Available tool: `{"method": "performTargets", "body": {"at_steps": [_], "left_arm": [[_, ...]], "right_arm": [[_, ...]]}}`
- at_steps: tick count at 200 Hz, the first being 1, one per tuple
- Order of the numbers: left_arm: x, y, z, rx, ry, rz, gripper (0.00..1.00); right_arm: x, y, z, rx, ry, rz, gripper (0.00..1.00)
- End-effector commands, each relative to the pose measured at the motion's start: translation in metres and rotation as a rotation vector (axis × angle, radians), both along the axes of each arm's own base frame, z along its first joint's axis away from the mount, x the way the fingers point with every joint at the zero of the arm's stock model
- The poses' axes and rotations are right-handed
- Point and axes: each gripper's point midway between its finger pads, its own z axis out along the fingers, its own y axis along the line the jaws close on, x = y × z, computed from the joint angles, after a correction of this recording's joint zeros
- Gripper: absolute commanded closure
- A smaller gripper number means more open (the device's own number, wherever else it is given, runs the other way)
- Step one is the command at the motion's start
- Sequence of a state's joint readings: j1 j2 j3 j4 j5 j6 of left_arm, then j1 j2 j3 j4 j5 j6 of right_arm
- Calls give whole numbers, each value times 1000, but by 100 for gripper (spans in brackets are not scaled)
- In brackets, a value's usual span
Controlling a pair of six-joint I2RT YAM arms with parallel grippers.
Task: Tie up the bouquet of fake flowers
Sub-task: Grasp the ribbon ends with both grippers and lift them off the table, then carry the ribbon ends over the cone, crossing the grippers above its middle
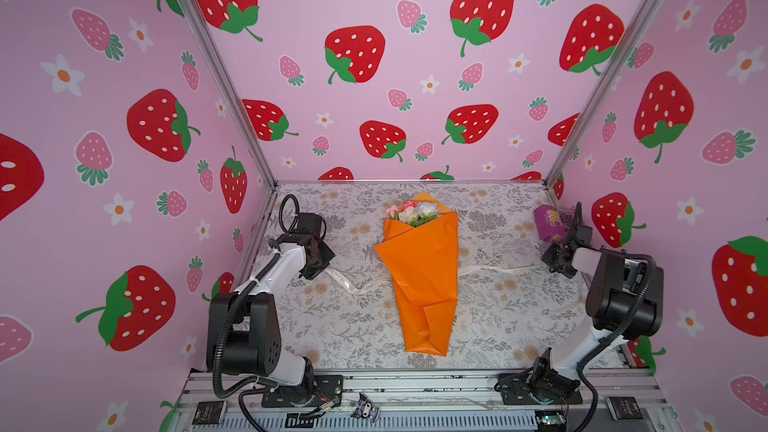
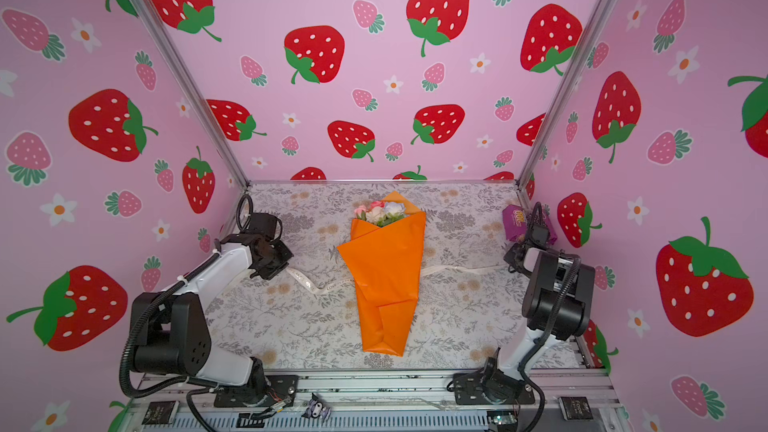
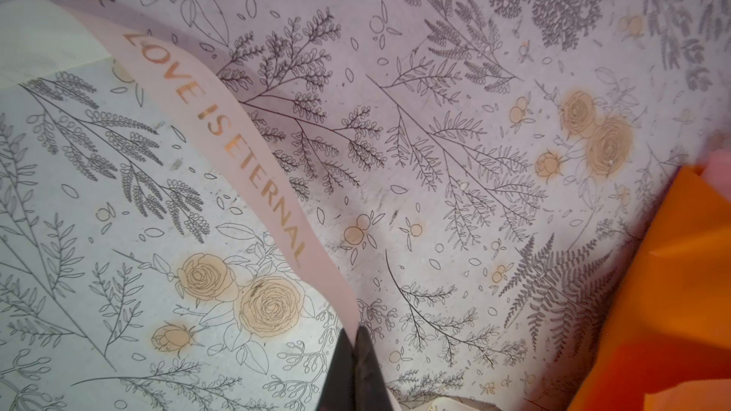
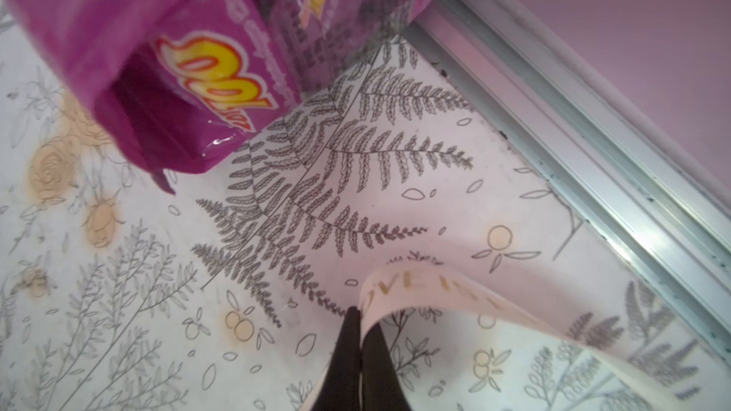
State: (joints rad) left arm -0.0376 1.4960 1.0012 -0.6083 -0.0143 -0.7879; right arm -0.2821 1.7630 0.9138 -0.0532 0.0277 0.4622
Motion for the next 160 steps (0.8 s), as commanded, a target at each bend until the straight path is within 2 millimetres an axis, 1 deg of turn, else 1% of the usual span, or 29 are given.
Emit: {"method": "performTargets", "body": {"at_steps": [1,7,20,36,45,59,69,78,90,102,117,139,160], "left_arm": [[12,-3,23,5,-61,-33,100],[13,-4,25,5,-71,-42,100],[16,-6,33,-1,-102,-63,100],[20,-12,44,-16,-152,-93,100],[21,-17,51,-22,-180,-114,100],[24,-23,60,-27,-227,-140,100],[25,-29,65,-42,-253,-159,100],[27,-36,70,-62,-277,-179,100],[29,-43,77,-77,-304,-204,100],[30,-51,84,-82,-328,-230,100],[30,-59,93,-81,-356,-262,100],[29,-69,103,-65,-387,-309,100],[27,-80,111,-47,-413,-358,100]], "right_arm": [[-25,17,-11,11,110,60,100],[-21,19,0,-4,90,71,100],[-12,30,32,-44,17,115,100],[-3,46,80,-106,-93,155,100],[1,61,109,-125,-176,184,100],[6,96,151,-144,-307,257,100],[9,127,178,-153,-388,339,100],[9,156,197,-141,-447,424,100],[8,196,214,-101,-501,546,100],[6,232,227,-72,-540,653,100],[-2,282,237,-22,-580,799,100],[-19,355,250,42,-611,1014,100],[-44,426,256,85,-631,1208,100]]}}
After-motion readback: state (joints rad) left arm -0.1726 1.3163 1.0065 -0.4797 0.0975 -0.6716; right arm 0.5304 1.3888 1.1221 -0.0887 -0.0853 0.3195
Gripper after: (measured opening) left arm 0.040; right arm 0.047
